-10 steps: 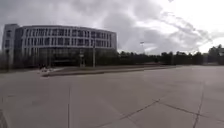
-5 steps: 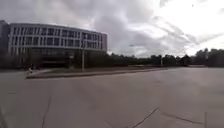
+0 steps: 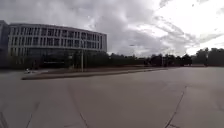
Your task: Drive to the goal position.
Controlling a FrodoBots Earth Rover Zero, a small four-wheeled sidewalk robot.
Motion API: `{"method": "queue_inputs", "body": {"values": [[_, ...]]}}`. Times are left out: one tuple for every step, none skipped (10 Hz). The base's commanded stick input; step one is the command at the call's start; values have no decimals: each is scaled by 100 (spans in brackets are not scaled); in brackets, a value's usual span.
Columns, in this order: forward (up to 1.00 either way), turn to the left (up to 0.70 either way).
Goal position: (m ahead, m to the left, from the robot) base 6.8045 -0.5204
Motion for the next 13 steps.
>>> {"method": "queue_inputs", "body": {"values": [[70,0],[70,0],[70,0],[70,0],[70,0],[70,0],[70,0],[70,0],[70,0],[70,0],[70,0],[70,0],[70,0]]}}
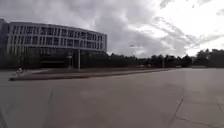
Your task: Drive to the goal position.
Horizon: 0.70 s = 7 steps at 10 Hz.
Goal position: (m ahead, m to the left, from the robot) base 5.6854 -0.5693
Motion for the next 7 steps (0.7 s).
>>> {"method": "queue_inputs", "body": {"values": [[70,0],[70,0],[70,0],[70,0],[70,0],[70,0],[70,0]]}}
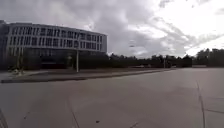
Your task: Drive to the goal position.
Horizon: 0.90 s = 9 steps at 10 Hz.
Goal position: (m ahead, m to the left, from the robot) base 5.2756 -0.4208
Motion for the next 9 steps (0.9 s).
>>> {"method": "queue_inputs", "body": {"values": [[70,0],[70,0],[70,0],[70,0],[70,0],[70,0],[70,0],[70,0],[70,0]]}}
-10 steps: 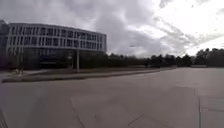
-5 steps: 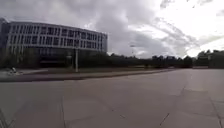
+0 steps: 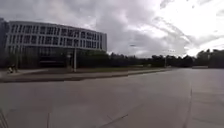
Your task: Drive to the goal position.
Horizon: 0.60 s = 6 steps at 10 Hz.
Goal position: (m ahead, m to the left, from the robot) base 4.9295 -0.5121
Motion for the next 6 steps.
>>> {"method": "queue_inputs", "body": {"values": [[70,0],[70,0],[70,0],[70,0],[70,0],[70,0]]}}
